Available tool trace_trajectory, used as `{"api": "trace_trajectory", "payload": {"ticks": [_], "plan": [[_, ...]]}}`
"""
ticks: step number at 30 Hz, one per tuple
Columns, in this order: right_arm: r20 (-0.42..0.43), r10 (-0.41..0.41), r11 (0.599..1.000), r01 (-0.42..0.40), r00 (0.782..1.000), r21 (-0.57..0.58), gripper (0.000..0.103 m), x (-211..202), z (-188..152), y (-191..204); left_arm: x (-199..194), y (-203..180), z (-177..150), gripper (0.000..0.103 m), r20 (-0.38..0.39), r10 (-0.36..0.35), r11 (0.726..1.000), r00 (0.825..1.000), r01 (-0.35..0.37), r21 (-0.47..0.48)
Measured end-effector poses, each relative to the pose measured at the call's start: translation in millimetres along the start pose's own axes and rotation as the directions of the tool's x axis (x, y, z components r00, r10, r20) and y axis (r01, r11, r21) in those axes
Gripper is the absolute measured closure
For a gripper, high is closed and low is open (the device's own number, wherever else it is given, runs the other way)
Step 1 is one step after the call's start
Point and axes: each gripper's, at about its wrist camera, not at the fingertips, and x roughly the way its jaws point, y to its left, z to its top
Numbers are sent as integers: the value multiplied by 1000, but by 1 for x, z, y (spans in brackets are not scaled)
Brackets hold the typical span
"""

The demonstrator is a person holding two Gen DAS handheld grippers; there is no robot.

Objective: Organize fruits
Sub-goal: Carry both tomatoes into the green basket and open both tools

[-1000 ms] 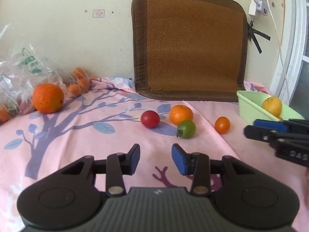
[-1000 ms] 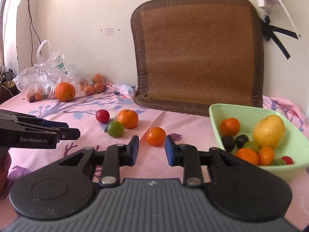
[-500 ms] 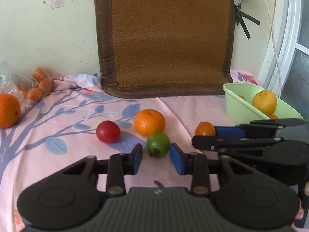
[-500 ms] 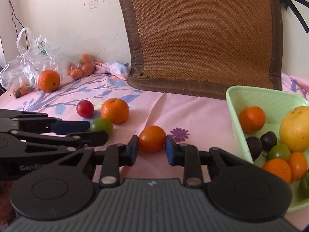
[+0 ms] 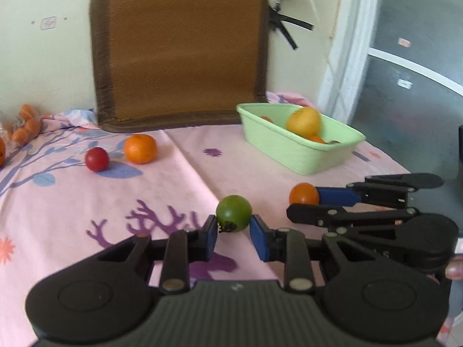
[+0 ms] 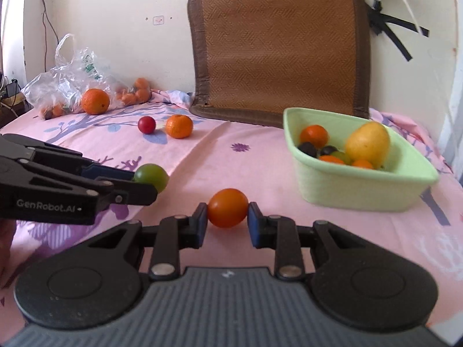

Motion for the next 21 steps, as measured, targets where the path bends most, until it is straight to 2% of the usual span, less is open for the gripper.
{"api": "trace_trajectory", "payload": {"ticks": [4, 6, 11, 15, 21], "plan": [[31, -66, 995, 63, 997, 74, 71, -23, -16, -22, 4, -38, -7, 77, -38, -74, 995, 997, 76, 60], [58, -100, 991, 94, 993, 92, 71, -34, -17, -34, 7, -50, -1, 77, -39, -89, 993, 995, 92, 80], [153, -177, 980, 160, 972, 121, 71, -43, 2, -72, 18, -67, 41, 77, -11, -125, 988, 992, 125, 96], [187, -219, 971, 195, 958, 140, 71, -29, 22, -106, 44, -73, 81, 77, 0, -110, 990, 994, 109, 92], [145, -180, 971, 153, 973, 181, 70, 8, 27, -131, 104, -64, 113, 77, -38, -54, 998, 998, 55, 17]]}}
